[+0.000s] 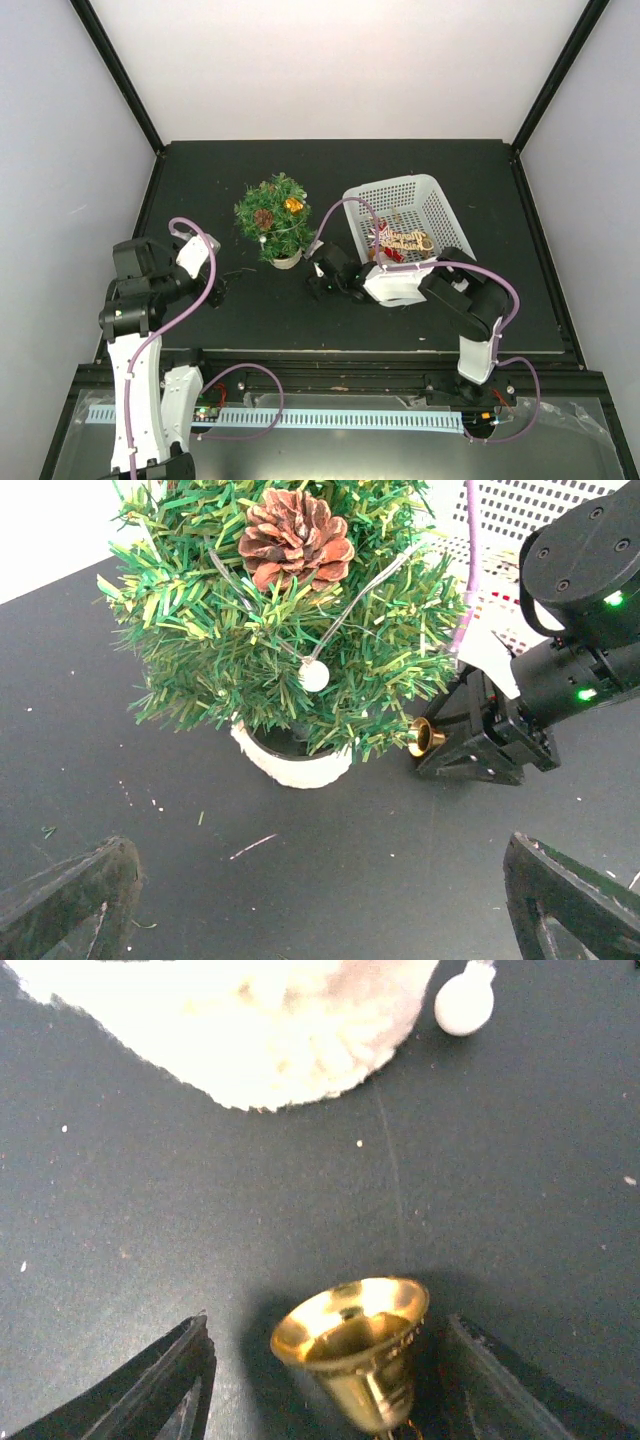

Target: Decorate the small christmas tree

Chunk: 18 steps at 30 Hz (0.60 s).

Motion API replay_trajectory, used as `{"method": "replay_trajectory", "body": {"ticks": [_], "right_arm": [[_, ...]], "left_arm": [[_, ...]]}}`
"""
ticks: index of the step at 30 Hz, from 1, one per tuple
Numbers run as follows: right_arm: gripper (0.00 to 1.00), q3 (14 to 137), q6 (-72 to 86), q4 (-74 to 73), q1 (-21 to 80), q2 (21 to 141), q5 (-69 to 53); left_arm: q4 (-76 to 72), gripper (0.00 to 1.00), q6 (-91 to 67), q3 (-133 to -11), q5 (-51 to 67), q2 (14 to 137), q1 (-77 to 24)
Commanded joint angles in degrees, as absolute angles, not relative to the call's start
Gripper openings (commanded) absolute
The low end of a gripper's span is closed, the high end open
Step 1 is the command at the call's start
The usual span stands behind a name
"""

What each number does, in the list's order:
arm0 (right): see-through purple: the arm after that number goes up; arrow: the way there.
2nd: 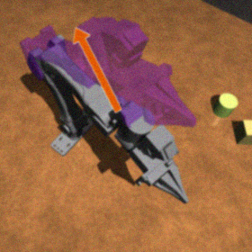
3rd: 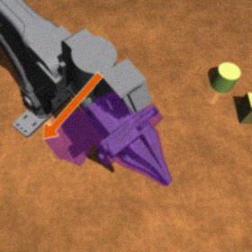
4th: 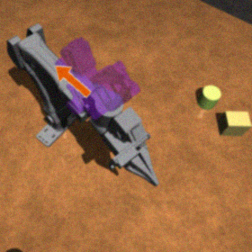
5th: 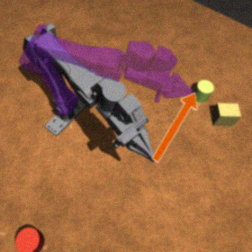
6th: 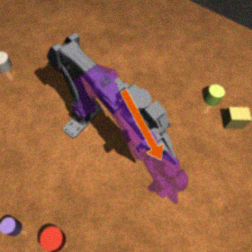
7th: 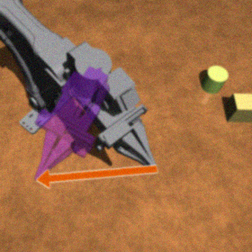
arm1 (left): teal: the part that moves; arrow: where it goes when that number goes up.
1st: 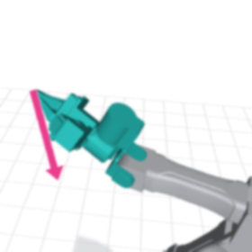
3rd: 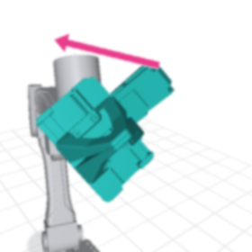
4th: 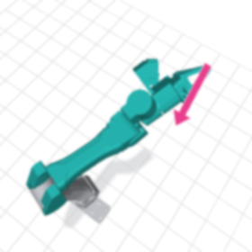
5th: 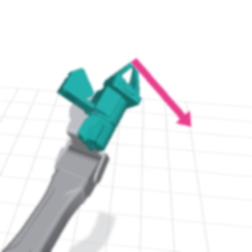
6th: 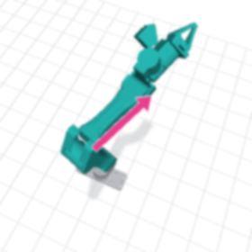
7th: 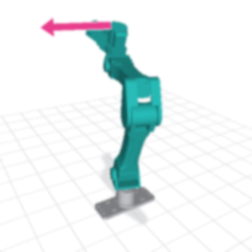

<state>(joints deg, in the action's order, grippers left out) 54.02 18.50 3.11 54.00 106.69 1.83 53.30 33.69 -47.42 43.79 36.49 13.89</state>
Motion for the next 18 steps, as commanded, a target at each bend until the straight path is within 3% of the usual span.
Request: {"method": "replay_trajectory", "body": {"ticks": [1, 8, 18], "right_arm": [[0.58, 55.3, 19.2, 4.3, 54.0, 109.2, 0.9], [0.37, 55.1, 21.1, 3.3, 54.2, 109.1, 1.0], [0.28, 53.2, 23.0, -0.5, 54.8, 105.0, 3.4]], "left_arm": [[54.0, 0.99, 34.1, -48.1, 44.8, 35.1, 14.4], [51.7, 0.99, 32.5, -46.7, 44.7, 33.1, 14.4], [51.7, 0.99, 32.1, -46.9, 43.9, 34.2, 14.6]]}}
